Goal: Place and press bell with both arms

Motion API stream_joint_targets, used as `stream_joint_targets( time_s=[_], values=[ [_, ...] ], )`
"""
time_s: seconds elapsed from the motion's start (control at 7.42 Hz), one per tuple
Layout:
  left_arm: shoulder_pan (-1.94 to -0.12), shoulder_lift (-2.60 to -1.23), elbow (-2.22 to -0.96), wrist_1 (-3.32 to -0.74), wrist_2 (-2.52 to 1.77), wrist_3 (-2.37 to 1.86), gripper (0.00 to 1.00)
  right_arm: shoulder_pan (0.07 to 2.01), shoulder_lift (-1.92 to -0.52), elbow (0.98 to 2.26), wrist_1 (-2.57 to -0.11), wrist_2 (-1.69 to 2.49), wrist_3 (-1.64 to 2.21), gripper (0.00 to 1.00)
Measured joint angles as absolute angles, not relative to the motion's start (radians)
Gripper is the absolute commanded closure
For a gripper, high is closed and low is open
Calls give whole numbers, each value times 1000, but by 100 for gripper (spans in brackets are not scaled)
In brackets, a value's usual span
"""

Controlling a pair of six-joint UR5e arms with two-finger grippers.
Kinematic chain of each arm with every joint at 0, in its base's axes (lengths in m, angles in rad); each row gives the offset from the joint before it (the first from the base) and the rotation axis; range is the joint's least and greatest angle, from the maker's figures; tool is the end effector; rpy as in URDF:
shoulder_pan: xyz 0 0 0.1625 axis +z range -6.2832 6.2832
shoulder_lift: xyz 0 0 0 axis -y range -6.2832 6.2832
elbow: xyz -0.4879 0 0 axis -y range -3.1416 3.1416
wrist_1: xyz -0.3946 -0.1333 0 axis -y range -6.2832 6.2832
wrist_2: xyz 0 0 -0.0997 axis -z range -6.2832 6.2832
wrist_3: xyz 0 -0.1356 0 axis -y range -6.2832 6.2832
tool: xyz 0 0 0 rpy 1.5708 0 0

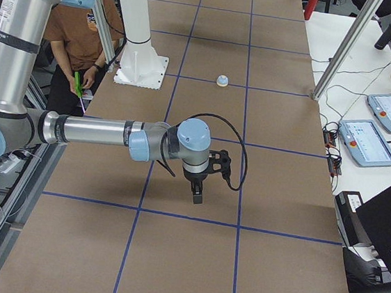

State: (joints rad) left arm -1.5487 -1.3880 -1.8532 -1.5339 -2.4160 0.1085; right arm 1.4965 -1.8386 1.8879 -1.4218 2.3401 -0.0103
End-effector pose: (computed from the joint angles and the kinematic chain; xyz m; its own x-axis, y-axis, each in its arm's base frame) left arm -0.0228 -0.4097 0.6866 0.6561 0.1692 -0.7355 -0.0936 0.9853 0.1432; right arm 0.0105 -0.3838 0.6894 0.7055 -0.2000 0.6799 0.0800 0.9757 0.2040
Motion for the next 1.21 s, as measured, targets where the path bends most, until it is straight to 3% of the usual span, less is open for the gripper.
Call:
stream_joint_targets(
  time_s=[1.21],
  values=[
    [-1562,-1391,-1854,-1522,-2302,8,0,1491,-1800,1870,-1459,2332,-7,0]
  ],
)
